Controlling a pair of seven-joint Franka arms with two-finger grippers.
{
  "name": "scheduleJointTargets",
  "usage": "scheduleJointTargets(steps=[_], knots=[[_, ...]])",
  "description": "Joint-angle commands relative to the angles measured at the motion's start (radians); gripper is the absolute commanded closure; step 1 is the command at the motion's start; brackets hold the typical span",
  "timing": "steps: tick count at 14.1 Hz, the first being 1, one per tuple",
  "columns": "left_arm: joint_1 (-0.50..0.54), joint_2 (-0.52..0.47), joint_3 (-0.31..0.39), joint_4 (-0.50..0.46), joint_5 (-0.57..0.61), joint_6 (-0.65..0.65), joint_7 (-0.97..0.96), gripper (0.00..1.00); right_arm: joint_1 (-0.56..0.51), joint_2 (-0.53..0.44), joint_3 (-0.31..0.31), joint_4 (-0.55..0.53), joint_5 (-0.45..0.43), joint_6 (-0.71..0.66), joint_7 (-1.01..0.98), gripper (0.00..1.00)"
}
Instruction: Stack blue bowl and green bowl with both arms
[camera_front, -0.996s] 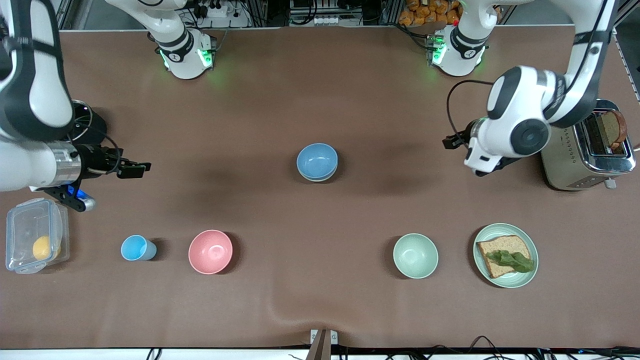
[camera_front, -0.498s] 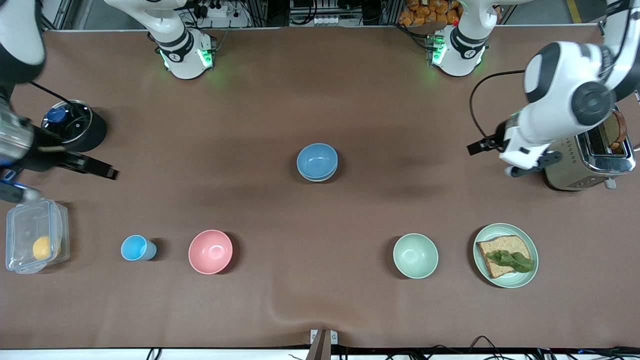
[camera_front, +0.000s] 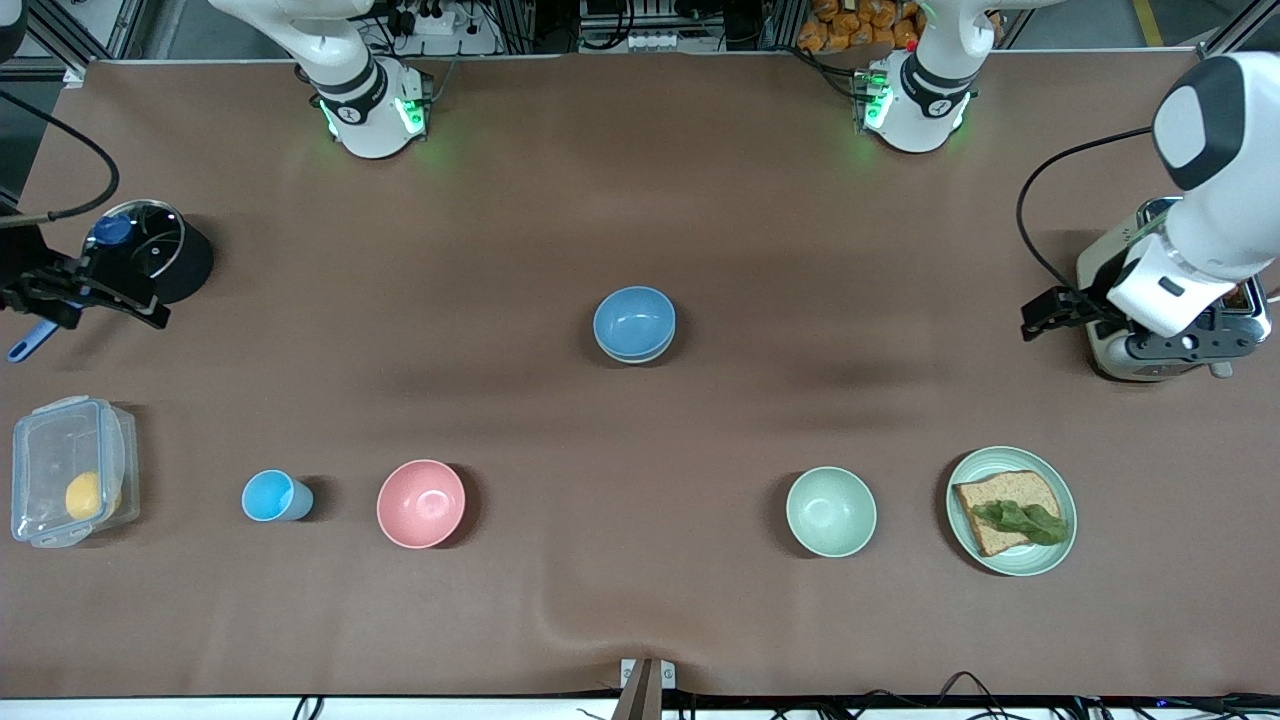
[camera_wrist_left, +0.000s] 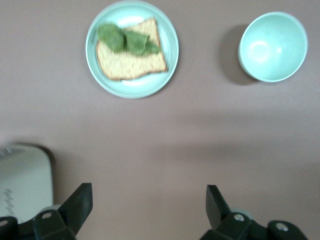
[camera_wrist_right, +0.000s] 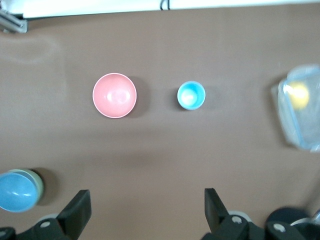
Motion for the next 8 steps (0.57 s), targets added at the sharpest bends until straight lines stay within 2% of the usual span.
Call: scheduleJointTargets(steps=[1,3,4,5,8], knots=[[-0.001,0.009,-0.03,0.082,0.076,-0.001,0.034,0.0,-0.023,-0.046,0.011,-0.073,-0.026,0.031,-0.146,0.0],[0.001,0.006,-0.049,0.133,0.101,-0.059,0.043,0.0,-0.023,-0.087,0.021,-0.127,-0.046,0.029,-0.153,0.0],[0.001,0.007,-0.069,0.171,0.101,-0.137,0.043,0.0,-0.026,-0.094,0.053,-0.13,-0.073,0.028,-0.153,0.0],[0.001,0.01,-0.101,0.193,0.101,-0.193,0.042,0.0,-0.027,-0.095,0.072,-0.13,-0.093,0.026,-0.151,0.0],[0.01,0.011,-0.194,0.205,0.089,-0.239,0.033,0.0,-0.058,-0.123,0.073,-0.178,-0.093,0.034,-0.151,0.0]])
